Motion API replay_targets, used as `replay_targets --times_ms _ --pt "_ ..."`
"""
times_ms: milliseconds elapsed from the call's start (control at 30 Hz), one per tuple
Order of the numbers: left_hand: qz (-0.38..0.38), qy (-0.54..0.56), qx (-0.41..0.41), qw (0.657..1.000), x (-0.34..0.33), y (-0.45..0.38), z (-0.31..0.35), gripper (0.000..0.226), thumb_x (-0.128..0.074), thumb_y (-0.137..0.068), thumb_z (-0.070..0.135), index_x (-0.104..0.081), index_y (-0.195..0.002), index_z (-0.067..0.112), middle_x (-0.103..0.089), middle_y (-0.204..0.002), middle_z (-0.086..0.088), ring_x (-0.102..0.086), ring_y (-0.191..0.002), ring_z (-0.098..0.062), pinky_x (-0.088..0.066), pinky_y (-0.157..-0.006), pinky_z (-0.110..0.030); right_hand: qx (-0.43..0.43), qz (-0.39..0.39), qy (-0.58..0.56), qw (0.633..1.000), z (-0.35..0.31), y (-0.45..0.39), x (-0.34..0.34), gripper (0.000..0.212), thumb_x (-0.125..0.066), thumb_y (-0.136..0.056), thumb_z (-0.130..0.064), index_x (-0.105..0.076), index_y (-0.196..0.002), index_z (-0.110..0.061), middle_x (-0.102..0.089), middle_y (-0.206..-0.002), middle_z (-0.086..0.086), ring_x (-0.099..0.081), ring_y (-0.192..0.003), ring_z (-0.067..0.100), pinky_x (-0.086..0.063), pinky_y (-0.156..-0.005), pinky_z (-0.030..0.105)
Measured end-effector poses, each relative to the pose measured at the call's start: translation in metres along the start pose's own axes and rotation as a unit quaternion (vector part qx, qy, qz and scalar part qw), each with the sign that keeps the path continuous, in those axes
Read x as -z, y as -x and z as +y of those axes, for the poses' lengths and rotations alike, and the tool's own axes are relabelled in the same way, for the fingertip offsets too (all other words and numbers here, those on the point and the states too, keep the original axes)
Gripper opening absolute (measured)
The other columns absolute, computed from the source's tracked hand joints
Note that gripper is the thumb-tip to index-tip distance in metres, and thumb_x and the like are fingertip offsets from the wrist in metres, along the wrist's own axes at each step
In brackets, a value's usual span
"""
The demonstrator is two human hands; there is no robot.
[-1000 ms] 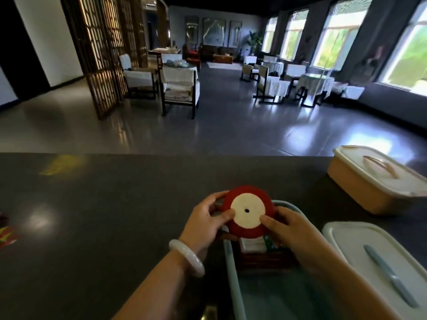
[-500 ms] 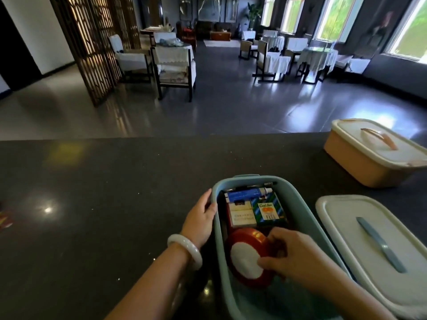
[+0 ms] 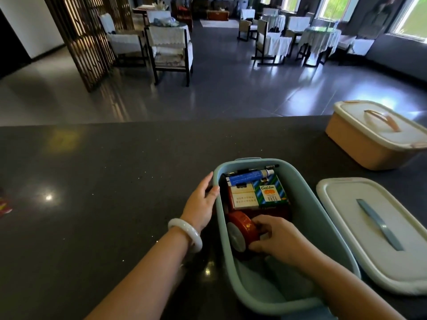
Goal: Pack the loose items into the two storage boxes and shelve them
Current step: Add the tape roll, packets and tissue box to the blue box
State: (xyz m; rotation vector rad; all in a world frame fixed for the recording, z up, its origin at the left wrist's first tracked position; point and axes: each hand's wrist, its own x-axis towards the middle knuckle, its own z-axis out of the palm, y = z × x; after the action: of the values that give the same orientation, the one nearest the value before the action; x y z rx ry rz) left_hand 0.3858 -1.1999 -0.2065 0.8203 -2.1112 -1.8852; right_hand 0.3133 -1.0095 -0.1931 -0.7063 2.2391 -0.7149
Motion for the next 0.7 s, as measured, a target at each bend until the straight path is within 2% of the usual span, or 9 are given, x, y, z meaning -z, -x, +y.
replay_targets --times_ms 133,267,367,500,600,700 --pt "0.002 -0.009 0.002 1.0 0.0 0.0 0.0 0.05 -0.041 -0.102 0.033 -0.026 -0.15 0.035 -0.039 -0.15 0.001 -0.042 -0.132 -0.017 -0.038 -0.107 -0.04 0.036 -0.014 -0.021 0.999 0.0 0.003 -0.01 0.059 -0.071 -0.083 -0.019 -0.047 -0.132 -0.042 -0.06 -0.101 -0.015 -0.067 -0.078 -0.002 -0.056 -0.065 0.017" --pt "0.004 -0.016 -0.003 1.0 -0.001 0.002 0.0 0.05 -0.04 -0.102 0.033 -0.025 -0.15 0.035 -0.042 -0.147 0.001 -0.048 -0.121 -0.01 -0.042 -0.096 -0.031 0.054 0.013 -0.015 0.998 -0.011 0.001 -0.021 0.056 -0.066 -0.087 -0.02 -0.045 -0.135 -0.04 -0.056 -0.092 -0.023 -0.062 -0.079 -0.007 -0.05 -0.061 0.009" --pt "0.003 -0.022 -0.005 1.0 -0.001 0.001 0.0 0.051 -0.04 -0.102 0.033 -0.025 -0.15 0.034 -0.039 -0.148 0.001 -0.045 -0.117 -0.007 -0.04 -0.091 -0.026 0.047 0.018 -0.02 0.999 -0.016 -0.004 -0.02 0.053 -0.064 -0.089 -0.023 -0.045 -0.136 -0.035 -0.06 -0.106 -0.017 -0.061 -0.086 -0.003 -0.051 -0.07 0.014" --pt "0.007 -0.026 -0.01 1.0 -0.001 0.001 -0.001 0.051 -0.04 -0.102 0.035 -0.025 -0.15 0.034 -0.037 -0.151 0.001 -0.041 -0.132 -0.015 -0.037 -0.101 -0.031 0.009 -0.024 -0.022 0.999 -0.012 -0.01 -0.019 0.041 -0.063 -0.088 -0.034 -0.052 -0.128 -0.03 -0.06 -0.102 -0.015 -0.063 -0.088 0.001 -0.052 -0.071 0.018" --pt "0.007 -0.027 -0.007 1.0 -0.002 0.001 -0.001 0.051 -0.04 -0.102 0.036 -0.025 -0.15 0.035 -0.036 -0.152 0.001 -0.038 -0.135 -0.017 -0.034 -0.109 -0.038 0.002 -0.108 -0.046 0.993 -0.008 -0.011 -0.019 0.036 -0.071 -0.083 -0.023 -0.057 -0.114 -0.034 -0.062 -0.107 -0.012 -0.063 -0.096 0.007 -0.055 -0.085 0.027" --pt "0.005 -0.025 -0.002 1.0 -0.001 0.001 -0.002 0.051 -0.04 -0.102 0.036 -0.025 -0.15 0.036 -0.036 -0.151 0.001 -0.04 -0.134 -0.016 -0.036 -0.107 -0.038 0.012 -0.101 -0.043 0.994 -0.011 -0.015 -0.021 0.038 -0.07 -0.083 -0.013 -0.059 -0.116 -0.03 -0.062 -0.111 -0.01 -0.062 -0.1 0.007 -0.052 -0.091 0.029"
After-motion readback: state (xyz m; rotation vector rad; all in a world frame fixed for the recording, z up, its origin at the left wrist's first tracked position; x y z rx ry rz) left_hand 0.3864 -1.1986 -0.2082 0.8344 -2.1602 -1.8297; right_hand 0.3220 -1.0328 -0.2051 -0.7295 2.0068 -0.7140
